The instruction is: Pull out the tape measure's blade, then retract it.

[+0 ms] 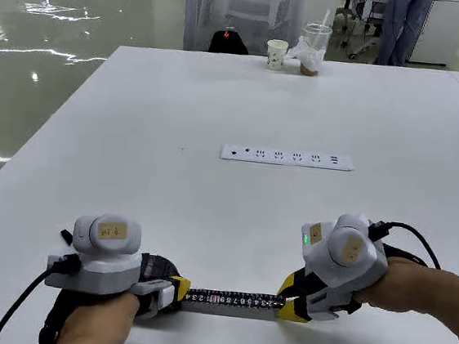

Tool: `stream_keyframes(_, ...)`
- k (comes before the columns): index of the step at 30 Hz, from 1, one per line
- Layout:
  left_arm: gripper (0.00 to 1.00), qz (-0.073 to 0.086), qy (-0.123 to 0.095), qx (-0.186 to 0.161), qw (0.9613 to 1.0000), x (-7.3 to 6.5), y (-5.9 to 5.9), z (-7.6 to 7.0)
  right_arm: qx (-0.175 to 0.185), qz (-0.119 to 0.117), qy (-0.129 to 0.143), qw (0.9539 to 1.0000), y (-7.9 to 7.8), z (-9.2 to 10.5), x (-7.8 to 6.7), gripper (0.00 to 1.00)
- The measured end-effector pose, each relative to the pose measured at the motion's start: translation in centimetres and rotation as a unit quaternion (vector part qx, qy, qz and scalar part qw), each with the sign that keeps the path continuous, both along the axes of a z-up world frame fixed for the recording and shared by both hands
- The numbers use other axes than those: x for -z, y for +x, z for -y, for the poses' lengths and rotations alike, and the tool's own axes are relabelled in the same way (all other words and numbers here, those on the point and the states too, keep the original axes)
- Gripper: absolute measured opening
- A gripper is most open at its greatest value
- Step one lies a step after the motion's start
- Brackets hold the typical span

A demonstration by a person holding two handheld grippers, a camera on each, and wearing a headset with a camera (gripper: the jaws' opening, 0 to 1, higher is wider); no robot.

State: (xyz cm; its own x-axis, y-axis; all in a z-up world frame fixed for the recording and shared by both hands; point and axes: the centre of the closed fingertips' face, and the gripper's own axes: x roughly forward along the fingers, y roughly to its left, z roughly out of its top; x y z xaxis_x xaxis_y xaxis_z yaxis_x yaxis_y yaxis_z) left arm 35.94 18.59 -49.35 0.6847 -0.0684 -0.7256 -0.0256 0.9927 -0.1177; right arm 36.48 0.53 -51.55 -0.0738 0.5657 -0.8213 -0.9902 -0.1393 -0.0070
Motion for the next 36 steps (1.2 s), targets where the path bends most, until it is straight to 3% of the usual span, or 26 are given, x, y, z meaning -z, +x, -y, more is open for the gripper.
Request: stream_keyframes(36, 0.58, -0.001, -0.005, 0.001, 1.0000, 0.1, 0.0, -0.1, -0.008, -0.002, 0.012, 0.9999, -0.2, -3.0, 0.0, 0.10)
